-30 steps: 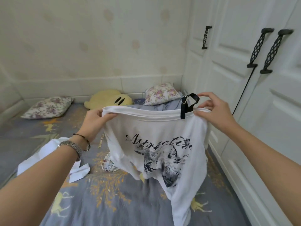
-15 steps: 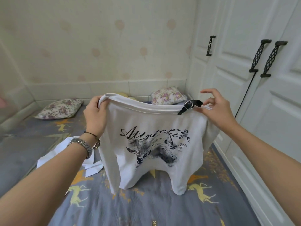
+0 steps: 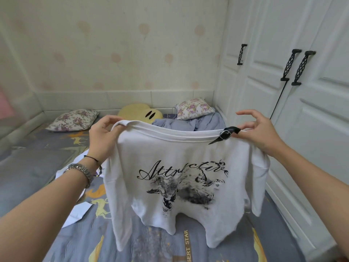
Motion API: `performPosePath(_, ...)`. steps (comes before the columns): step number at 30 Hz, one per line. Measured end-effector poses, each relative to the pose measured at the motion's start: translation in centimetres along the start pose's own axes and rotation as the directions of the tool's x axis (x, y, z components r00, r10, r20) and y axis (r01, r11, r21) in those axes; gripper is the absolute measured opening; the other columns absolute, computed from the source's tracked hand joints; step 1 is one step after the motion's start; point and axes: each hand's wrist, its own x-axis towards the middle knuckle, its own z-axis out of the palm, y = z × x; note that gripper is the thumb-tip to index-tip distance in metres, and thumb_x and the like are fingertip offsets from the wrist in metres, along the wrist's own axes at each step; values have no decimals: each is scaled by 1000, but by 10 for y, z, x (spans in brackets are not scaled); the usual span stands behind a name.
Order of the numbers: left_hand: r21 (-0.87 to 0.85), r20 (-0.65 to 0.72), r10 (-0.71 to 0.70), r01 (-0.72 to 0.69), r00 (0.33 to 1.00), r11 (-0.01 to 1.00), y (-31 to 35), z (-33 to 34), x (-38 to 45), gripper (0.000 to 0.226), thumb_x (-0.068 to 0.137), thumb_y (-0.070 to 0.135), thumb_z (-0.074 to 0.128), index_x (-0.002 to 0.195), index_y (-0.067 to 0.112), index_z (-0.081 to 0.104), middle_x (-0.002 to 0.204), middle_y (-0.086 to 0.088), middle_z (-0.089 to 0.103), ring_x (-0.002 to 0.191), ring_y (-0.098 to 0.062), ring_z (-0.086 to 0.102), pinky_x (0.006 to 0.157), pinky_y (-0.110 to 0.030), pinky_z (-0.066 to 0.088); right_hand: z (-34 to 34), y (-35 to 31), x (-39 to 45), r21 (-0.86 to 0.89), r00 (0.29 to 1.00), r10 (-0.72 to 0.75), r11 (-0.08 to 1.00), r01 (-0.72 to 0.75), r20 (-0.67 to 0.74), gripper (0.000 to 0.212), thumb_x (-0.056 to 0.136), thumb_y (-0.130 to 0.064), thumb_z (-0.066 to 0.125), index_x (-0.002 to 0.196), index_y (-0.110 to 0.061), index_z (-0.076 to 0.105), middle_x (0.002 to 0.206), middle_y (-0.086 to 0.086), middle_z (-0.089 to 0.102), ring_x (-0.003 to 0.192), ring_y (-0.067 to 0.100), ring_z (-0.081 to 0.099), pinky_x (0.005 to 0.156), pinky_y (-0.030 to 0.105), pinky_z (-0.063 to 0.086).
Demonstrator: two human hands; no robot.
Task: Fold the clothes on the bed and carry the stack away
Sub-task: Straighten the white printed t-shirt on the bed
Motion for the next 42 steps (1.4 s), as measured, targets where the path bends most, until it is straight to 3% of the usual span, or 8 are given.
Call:
performPosePath(4,-3,62,-17,17,998,1000,-5,-15,-6,12,73,27,72,81,35,69,84,16,70,84,-6,63,82,-25,49,2,-2,-8,-52,998,17,999,-14,53,57,60,-24,87,106,-39,58,70,-1,73,52,5,56,55,10,45)
performPosePath(8,54,115,-15,9,993,998,-14,-16,-15,12,71,32,72,80,40,68,84,25,69,81,5,60,77,-9,45,11,9,-11,-77,994,58,996,-50,94,58,57,-28,88,105,-40,58,64,-6,70,44,3,46,50,8,39)
performPosePath(13,104,173,-89,72,981,992,-43,5,-25,17,74,19,73,80,34,68,82,24,68,79,7,59,74,-8,44,36,49,-8,-102,987,107,990,-95,119,54,64,-12,84,101,-40,58,71,6,71,63,7,61,80,28,48)
performPosePath(19,168,181,-212,182,960,969,-105,53,-35,16,75,13,73,85,24,68,81,18,66,75,16,55,69,4,36,69,128,7,-158,970,202,971,-180,136,52,71,-5,78,104,-38,56,73,2,74,74,17,67,84,39,51)
performPosePath(24,211,218,-285,240,933,948,-163,105,-28,19,74,9,74,84,24,67,84,11,67,76,17,54,71,2,38,89,202,38,-200,949,267,952,-233,165,54,69,-13,81,112,-32,56,70,-4,73,69,2,65,70,13,47)
performPosePath(28,291,205,-346,281,915,915,-213,155,-18,19,74,11,75,85,24,68,80,14,66,74,18,53,66,1,37,103,266,73,-205,918,335,934,-293,214,56,70,-11,80,117,-28,55,70,0,72,69,6,65,72,23,47)
performPosePath(35,312,183,-448,380,875,871,-298,241,-1,18,71,13,78,85,21,69,80,10,65,73,7,56,66,4,36,128,382,120,-314,891,385,899,-304,240,56,72,-9,78,116,-34,52,64,-16,69,57,-11,58,51,6,42)
performPosePath(42,325,237,-456,372,858,869,-373,304,8,17,72,15,77,84,23,68,73,16,59,68,17,53,64,4,34,152,475,151,-314,860,454,872,-376,233,57,71,-12,79,118,-32,52,63,-16,68,66,-5,63,67,25,46)
